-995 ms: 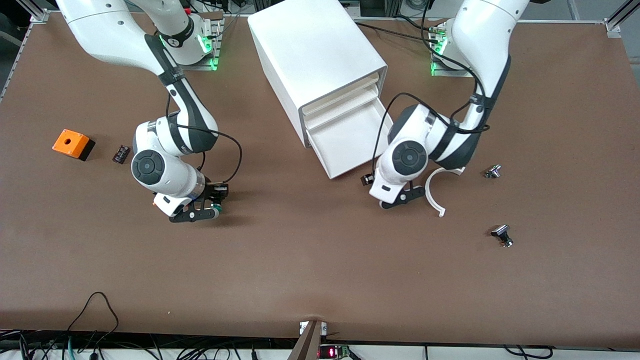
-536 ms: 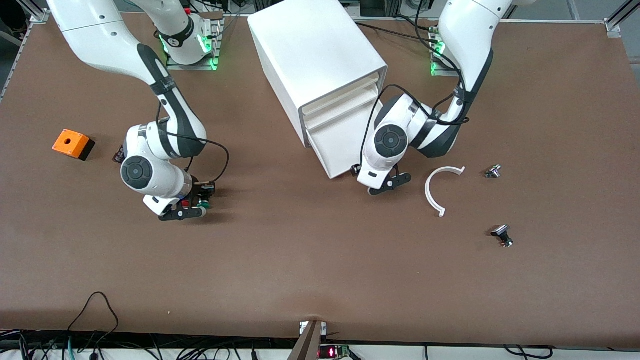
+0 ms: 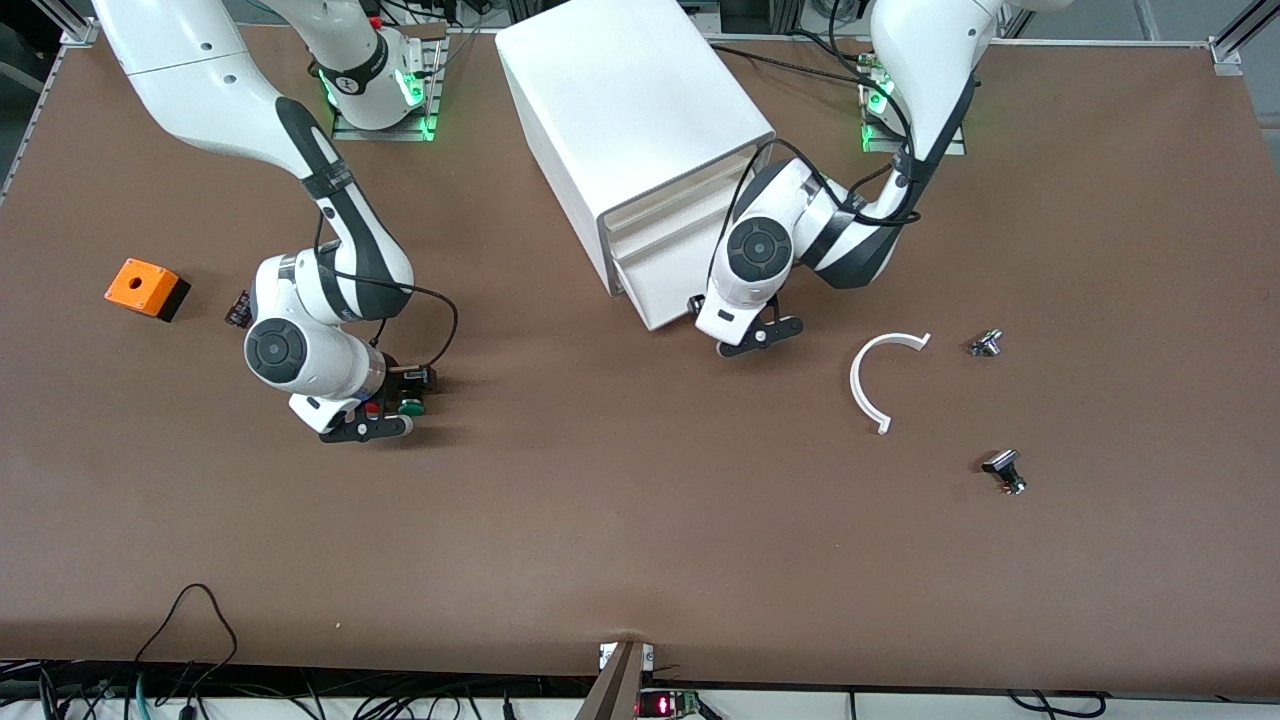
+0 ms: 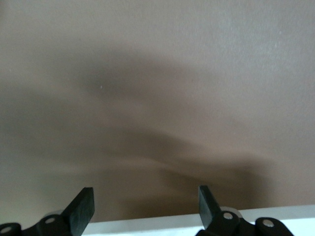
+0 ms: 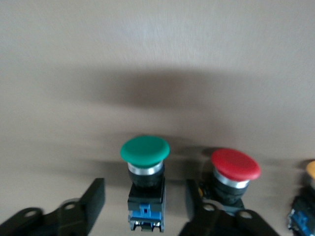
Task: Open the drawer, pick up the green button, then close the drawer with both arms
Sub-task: 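Lower the green button beside the red button with the right gripper, then open the right gripper and raise it away from the buttons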
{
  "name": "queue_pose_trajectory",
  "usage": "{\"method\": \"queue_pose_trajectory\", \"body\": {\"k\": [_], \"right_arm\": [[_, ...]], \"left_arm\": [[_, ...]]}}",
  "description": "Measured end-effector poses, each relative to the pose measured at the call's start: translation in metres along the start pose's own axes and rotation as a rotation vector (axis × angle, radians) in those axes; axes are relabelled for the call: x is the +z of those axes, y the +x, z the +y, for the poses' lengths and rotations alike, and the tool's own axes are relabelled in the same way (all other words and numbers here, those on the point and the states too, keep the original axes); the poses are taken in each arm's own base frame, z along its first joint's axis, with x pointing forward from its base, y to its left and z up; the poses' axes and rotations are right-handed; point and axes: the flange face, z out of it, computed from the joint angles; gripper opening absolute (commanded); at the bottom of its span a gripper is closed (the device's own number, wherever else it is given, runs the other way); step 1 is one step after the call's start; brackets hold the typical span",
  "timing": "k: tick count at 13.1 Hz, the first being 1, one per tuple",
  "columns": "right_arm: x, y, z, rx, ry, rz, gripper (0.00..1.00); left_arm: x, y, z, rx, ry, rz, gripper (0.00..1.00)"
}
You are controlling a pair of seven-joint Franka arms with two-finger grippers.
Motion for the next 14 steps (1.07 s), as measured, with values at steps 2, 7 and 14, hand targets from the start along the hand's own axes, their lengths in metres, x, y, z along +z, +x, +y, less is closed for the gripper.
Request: {"method": "queue_pose_trajectory", "body": {"k": [2,7,14], "right_arm": [[-0.033,0.010,-0.003,-0.019,0.004,0.063,1.00],[-0.131,0.009,0.010,-0.048,-0.010,0.195,1.00],[-0.246,-0.038,0.053,0.023,-0.037,0.183,1.00]], "left_arm": [[0.005,-0.013,0.005,-0.015,0.005,-0.011,0.94],[0.009,-0.045,0.021,-0.035,0.008,-0.032,0.94],[0.018,-0.069,0.026,-0.064,0.017,-0.111,0.94]]}}
